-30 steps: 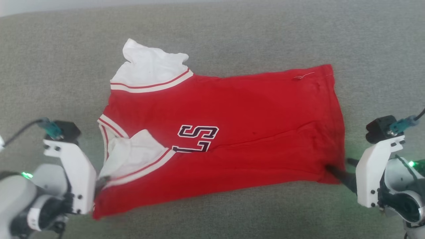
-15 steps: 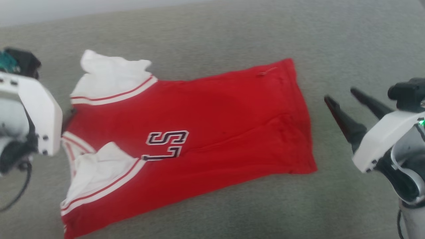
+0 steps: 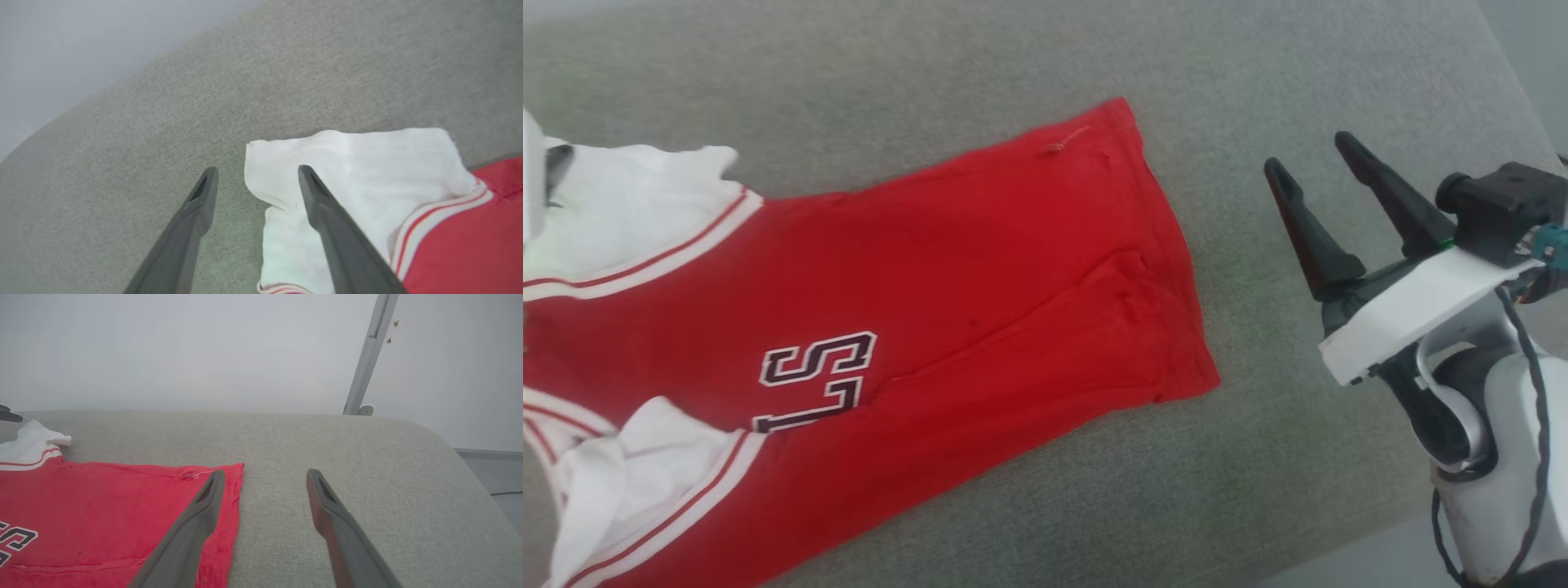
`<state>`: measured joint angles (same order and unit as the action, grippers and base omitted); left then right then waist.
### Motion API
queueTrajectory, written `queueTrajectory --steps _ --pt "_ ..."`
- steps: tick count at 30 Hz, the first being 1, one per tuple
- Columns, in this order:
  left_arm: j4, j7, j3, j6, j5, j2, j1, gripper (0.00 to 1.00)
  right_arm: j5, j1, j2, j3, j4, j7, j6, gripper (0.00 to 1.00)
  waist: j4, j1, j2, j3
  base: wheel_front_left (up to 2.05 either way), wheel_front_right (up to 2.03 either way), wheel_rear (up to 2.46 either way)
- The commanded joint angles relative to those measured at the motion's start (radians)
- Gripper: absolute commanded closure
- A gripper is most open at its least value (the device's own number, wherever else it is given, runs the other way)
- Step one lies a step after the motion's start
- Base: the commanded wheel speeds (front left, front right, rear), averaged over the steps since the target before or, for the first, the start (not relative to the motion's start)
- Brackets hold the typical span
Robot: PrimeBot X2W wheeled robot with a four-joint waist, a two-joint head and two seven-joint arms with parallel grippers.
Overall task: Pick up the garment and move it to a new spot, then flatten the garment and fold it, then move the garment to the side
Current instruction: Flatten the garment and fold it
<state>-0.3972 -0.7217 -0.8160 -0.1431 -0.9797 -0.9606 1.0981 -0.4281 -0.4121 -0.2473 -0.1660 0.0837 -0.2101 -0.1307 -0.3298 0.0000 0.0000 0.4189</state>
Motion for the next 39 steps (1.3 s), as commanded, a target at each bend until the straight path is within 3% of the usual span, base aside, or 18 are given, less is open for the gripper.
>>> queueTrajectory --steps 1,8,9,10,16,22,32,38,39 --pt "-0.027 -0.008 -0.002 0.005 0.007 0.004 0.018 0.0 -0.002 -0.01 0.006 -0.009 -0.005 0.004 0.0 0.0 -0.026 0.0 0.0 0.029 0.0 0.0 0.0" --pt "-0.22 -0.116 -0.014 0.017 -0.044 0.078 0.055 0.0 -0.036 -0.042 -0.003 -0.038 -0.021 -0.029 0.0 0.0 -0.035 0.0 0.0 0.078 0.0 0.0 0.0" --pt "-0.235 -0.135 -0.023 0.019 -0.049 0.09 0.051 0.63 -0.045 -0.049 -0.004 -0.04 -0.025 -0.04 0.0 0.0 -0.031 0.0 0.0 0.082 0.0 0.0 0.0" --pt "-0.254 -0.153 -0.027 0.011 -0.055 0.098 0.049 1.0 -0.05 -0.059 -0.008 -0.049 -0.03 -0.054 0.0 0.0 -0.028 0.0 0.0 0.086 0.0 0.0 0.0" --pt "-0.287 -0.171 -0.041 0.022 -0.046 0.158 0.083 1.0 -0.109 -0.166 -0.034 -0.088 -0.086 -0.196 0.0 0.0 0.016 0.0 0.0 0.109 0.0 0.0 0.0" --pt "-0.31 -0.147 -0.05 0.042 -0.027 0.227 0.136 1.0 -0.14 -0.342 -0.062 -0.125 -0.223 -0.373 0.0 0.0 0.08 0.0 0.0 0.132 0.0 0.0 0.0" --pt "-0.367 -0.094 -0.063 0.083 -0.009 0.318 0.205 1.0 -0.165 -0.557 -0.048 -0.207 -0.485 -0.582 0.0 0.0 0.154 0.0 0.0 0.157 0.0 0.0 0.0" --pt "-0.408 -0.054 -0.062 0.109 -0.007 0.356 0.223 1.0 -0.165 -0.603 -0.018 -0.273 -0.658 -0.686 0.0 0.0 0.177 0.0 0.0 0.163 0.0 0.0 0.0" --pt "-0.415 -0.045 -0.059 0.109 -0.01 0.36 0.226 1.0 -0.172 -0.605 -0.02 -0.288 -0.674 -0.699 0.0 0.56 0.181 0.0 0.0 0.164 0.0 0.0 0.0"
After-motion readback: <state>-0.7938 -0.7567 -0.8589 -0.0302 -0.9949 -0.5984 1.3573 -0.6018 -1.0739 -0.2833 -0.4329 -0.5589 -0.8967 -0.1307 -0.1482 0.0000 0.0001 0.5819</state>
